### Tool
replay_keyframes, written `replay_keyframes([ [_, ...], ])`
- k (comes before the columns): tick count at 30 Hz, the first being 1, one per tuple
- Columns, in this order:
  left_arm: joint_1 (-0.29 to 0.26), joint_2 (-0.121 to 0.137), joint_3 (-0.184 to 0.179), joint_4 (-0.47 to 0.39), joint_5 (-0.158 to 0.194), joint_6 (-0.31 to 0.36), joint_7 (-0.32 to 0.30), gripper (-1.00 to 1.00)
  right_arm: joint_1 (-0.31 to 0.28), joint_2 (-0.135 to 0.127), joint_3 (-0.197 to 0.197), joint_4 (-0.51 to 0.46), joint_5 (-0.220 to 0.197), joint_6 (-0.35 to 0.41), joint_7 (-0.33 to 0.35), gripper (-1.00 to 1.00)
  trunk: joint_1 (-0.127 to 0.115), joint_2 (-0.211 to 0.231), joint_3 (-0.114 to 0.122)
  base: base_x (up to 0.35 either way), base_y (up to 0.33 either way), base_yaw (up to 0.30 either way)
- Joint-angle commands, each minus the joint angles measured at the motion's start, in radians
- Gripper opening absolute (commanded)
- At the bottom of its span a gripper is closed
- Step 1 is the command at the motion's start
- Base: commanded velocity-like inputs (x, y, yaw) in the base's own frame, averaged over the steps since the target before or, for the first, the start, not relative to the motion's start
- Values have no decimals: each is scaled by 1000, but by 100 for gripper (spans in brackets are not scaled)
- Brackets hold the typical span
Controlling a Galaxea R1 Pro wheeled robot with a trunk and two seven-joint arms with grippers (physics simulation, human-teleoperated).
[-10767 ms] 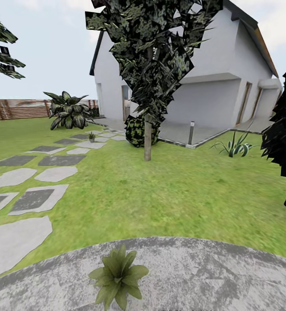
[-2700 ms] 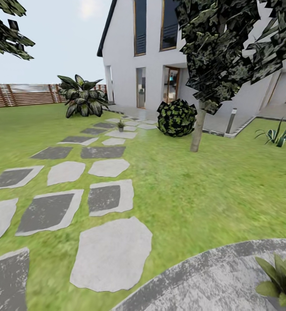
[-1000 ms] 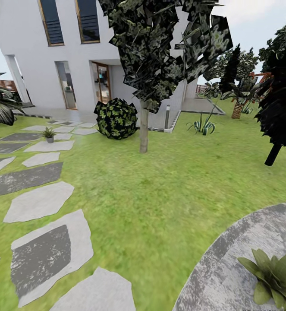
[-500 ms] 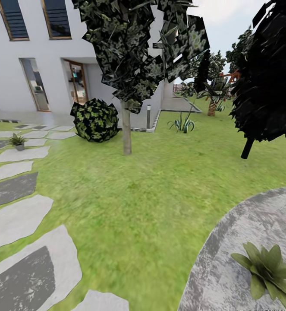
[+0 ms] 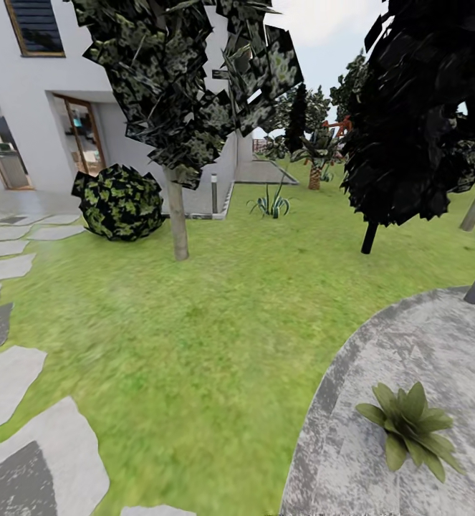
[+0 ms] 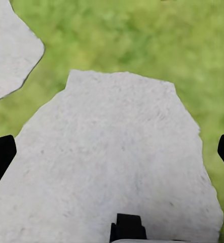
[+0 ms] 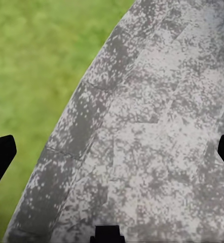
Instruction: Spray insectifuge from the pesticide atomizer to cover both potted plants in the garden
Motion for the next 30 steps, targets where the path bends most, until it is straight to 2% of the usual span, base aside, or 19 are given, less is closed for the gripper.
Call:
replay_keyframes([
  [1,0,0,0,1,8,-3,0,100,-1,0,-1,1,0,-3,0,100,0,0,-1,1,1,-300],
  [10,0,-1,14,3,19,-3,1,100,-1,0,-1,1,0,-3,0,100,0,0,-1,0,0,-300],
  [30,0,-5,13,3,20,-3,1,100,-1,0,-1,1,0,-3,0,100,0,0,-1,0,0,-300],
])
